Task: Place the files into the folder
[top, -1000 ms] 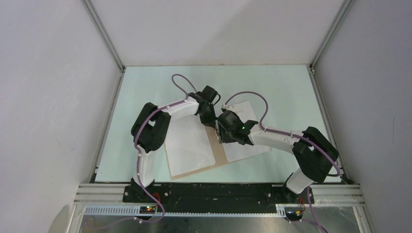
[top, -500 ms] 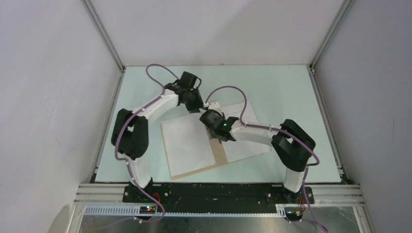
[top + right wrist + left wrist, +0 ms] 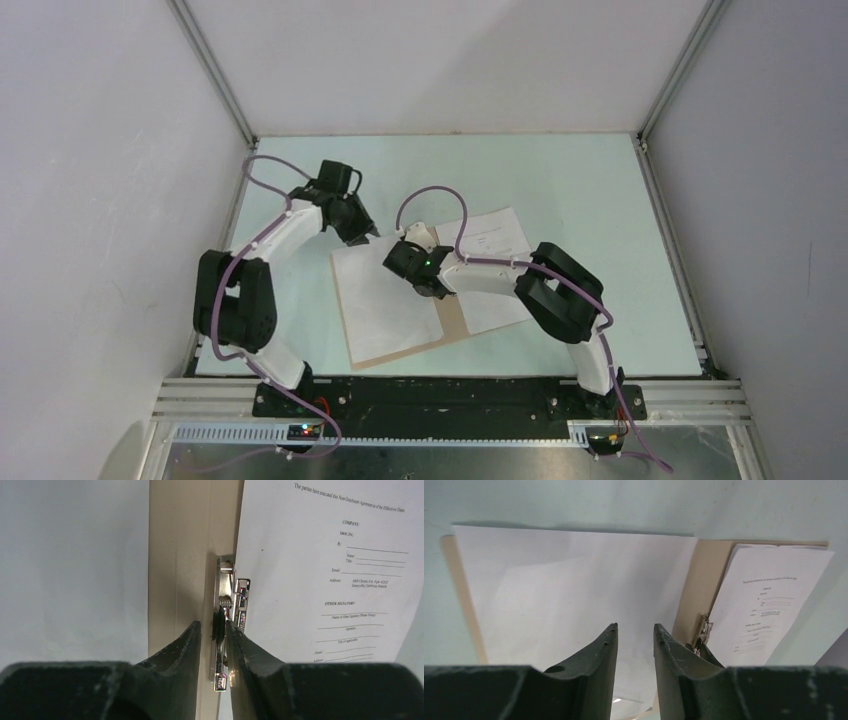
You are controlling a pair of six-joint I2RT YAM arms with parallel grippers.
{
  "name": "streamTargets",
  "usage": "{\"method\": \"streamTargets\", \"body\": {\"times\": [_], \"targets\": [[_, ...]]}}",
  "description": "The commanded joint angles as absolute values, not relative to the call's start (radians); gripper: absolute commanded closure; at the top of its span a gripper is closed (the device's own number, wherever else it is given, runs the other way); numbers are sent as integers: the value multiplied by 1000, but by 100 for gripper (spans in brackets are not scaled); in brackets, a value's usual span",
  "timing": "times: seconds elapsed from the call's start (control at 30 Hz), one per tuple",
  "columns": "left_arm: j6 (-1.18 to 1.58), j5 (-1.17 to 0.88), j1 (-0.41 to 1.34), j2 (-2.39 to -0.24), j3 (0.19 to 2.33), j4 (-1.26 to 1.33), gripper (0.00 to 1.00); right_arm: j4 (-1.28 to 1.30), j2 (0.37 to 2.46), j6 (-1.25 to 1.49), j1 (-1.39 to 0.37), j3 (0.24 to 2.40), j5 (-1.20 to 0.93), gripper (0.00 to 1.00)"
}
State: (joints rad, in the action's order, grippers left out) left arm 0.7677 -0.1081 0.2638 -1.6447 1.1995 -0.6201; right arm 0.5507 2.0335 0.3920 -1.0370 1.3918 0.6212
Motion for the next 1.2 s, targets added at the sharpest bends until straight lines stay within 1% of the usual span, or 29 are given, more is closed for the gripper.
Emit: {"method": "streamTargets", "body": {"times": [0.0, 0.2, 0.5, 0.6, 0.67, 0.73, 0.77, 0.87, 0.93, 1.0, 1.03, 1.07, 1.13, 1.17], "targets": [[730, -105, 221, -1559, 1166, -614, 64, 611, 2056, 402, -1047, 1455, 706, 71], [719, -109, 189, -1537, 1126, -614, 65, 638, 2061, 430, -1043, 1457, 714, 67], [725, -103, 170, -1507, 1086, -613, 66, 608, 2062, 430, -1031, 1436, 652, 78], [723, -100, 159, -1495, 1062, -613, 66, 602, 2068, 437, -1016, 1427, 614, 80], [716, -100, 148, -1482, 1046, -611, 66, 583, 2058, 439, -1002, 1406, 588, 82], [708, -105, 136, -1466, 1025, -609, 65, 564, 2039, 444, -985, 1383, 551, 87], [705, -108, 131, -1454, 1017, -605, 64, 557, 2022, 447, -972, 1375, 527, 92], [691, -122, 104, -1428, 976, -599, 62, 507, 1975, 449, -943, 1329, 463, 100], [682, -131, 89, -1409, 954, -597, 59, 468, 1933, 450, -913, 1295, 396, 100], [672, -142, 79, -1384, 934, -598, 53, 429, 1887, 453, -879, 1258, 325, 100], [664, -143, 77, -1362, 924, -598, 48, 418, 1861, 455, -858, 1247, 286, 100], [658, -134, 72, -1350, 920, -599, 45, 398, 1847, 454, -848, 1228, 263, 100], [643, -117, 66, -1301, 905, -600, 34, 374, 1813, 453, -816, 1203, 206, 100], [637, -110, 64, -1293, 895, -600, 31, 362, 1789, 453, -801, 1191, 176, 100]]}}
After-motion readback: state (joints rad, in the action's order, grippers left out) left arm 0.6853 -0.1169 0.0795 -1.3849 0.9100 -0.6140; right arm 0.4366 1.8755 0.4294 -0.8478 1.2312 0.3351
